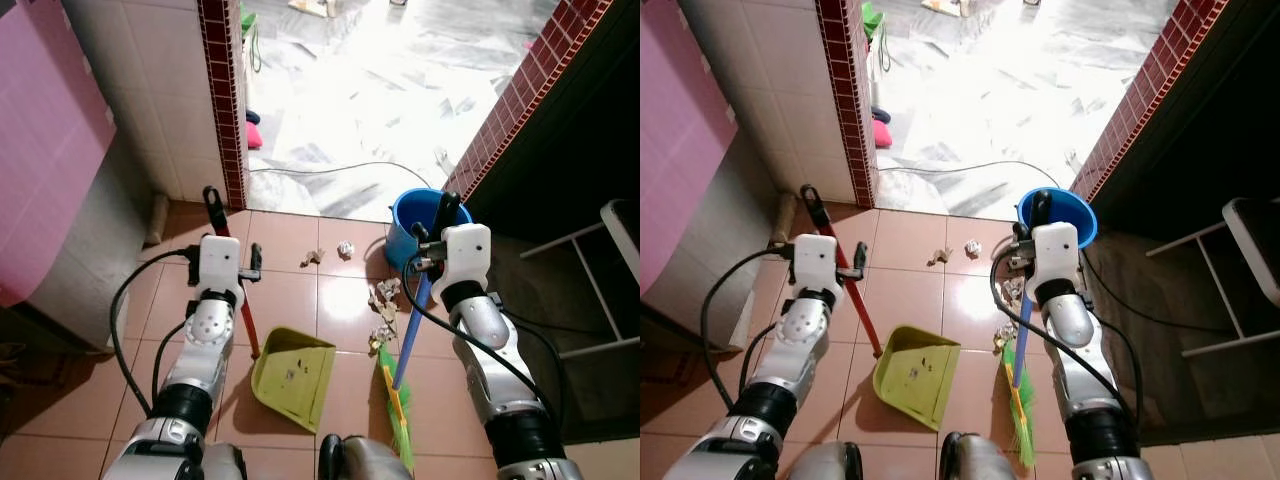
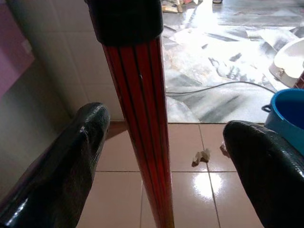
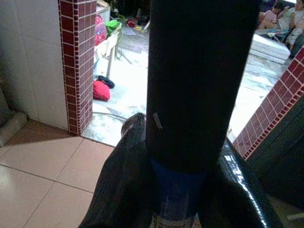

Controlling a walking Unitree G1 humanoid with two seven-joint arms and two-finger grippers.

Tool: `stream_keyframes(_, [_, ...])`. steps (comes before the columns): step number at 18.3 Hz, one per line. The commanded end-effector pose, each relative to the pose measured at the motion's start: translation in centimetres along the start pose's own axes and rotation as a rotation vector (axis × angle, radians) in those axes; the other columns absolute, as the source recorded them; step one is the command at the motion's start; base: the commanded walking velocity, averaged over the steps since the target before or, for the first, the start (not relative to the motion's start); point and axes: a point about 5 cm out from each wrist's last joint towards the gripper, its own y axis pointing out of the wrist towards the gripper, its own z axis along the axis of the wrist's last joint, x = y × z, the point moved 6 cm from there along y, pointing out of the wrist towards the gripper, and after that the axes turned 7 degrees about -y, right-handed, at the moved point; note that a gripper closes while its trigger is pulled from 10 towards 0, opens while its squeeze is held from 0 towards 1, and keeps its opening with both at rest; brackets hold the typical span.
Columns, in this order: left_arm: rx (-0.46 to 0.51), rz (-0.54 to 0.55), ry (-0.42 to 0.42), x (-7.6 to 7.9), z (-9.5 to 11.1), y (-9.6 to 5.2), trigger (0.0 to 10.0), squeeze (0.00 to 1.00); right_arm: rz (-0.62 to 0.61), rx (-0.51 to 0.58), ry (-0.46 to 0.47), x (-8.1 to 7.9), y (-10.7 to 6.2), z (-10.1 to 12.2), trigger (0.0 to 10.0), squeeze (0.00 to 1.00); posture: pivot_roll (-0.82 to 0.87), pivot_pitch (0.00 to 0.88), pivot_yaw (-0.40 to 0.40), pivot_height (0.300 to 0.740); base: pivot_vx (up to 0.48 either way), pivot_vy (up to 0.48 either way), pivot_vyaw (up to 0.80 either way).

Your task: Sweep floor

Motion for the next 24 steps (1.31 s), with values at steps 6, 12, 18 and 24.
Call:
stream_keyframes(6, [0.049, 0.035, 0.007, -0.6, 1.6, 1.3, 10.0, 0.00, -0.007, -0.038, -0.051, 1.1, -0.7, -0.5, 10.0, 0.00, -0.12, 0.162, -0.116, 0.740, 0.000, 0.000, 0.00])
stream_keyframes(12, [0.101, 0.026, -0.014, -0.3, 3.7, 2.4, 10.0, 0.00, -0.006, -0.040, -0.056, 1.3, -0.9, -0.5, 10.0, 0.00, -0.14, 0.164, -0.115, 0.740, 0.000, 0.000, 0.00])
stream_keyframes(18, [0.087, -0.023, -0.059, 1.5, 3.4, 2.6, 4.7, 0.00, -0.001, -0.041, -0.059, 1.2, -0.8, -0.3, 10.0, 0.00, -0.14, 0.165, -0.119, 0.740, 0.000, 0.000, 0.00])
stream_keyframes(24, [0.102, -0.004, -0.048, 0.8, 4.2, 3.0, 10.0, 0.00, 0.004, -0.043, -0.058, 1.1, -0.6, -0.2, 10.0, 0.00, -0.14, 0.160, -0.120, 0.740, 0.000, 0.000, 0.00])
